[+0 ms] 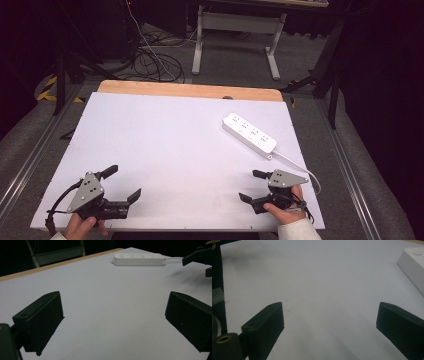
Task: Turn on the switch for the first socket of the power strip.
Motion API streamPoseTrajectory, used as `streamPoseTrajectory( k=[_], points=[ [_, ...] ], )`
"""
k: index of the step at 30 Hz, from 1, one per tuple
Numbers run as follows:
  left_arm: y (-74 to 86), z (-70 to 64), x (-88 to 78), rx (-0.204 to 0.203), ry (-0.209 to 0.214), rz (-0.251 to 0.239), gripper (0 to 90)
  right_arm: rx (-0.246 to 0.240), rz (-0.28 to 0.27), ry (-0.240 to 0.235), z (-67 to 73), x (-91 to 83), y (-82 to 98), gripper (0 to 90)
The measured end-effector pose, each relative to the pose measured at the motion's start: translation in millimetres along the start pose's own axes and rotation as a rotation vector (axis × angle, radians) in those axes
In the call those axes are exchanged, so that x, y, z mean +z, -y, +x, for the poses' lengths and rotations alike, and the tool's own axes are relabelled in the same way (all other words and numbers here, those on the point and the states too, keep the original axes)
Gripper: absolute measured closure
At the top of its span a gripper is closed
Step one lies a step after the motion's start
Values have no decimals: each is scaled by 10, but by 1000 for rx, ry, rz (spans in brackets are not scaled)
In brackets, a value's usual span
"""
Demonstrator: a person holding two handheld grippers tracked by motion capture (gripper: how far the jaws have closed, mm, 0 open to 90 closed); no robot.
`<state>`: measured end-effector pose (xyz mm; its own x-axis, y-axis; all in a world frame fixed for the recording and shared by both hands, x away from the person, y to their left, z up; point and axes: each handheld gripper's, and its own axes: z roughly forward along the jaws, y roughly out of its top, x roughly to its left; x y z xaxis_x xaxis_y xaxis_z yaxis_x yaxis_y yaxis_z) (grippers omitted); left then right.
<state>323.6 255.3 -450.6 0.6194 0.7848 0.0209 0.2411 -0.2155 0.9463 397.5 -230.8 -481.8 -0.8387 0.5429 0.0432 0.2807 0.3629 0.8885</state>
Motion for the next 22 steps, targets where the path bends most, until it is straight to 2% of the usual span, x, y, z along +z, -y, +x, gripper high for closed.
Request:
streamPoseTrajectory(
  k=[1,5,12,16,18,22],
  points=[
    [1,0,-1,1,-1,1,25,16,6,-11,5,26,45,82],
    [3,-1,-1,18,-4,7,25,25,17,-2,18,46,90,84],
    [13,-15,5,19,-9,15,24,56,28,3,4,36,85,119],
    [13,-10,18,23,0,1,26,27,22,35,0,16,65,125],
    [10,-16,11,53,16,-25,27,4,22,48,0,9,54,127],
    [13,-32,17,68,8,-17,26,-11,22,44,10,13,49,126]
  ],
)
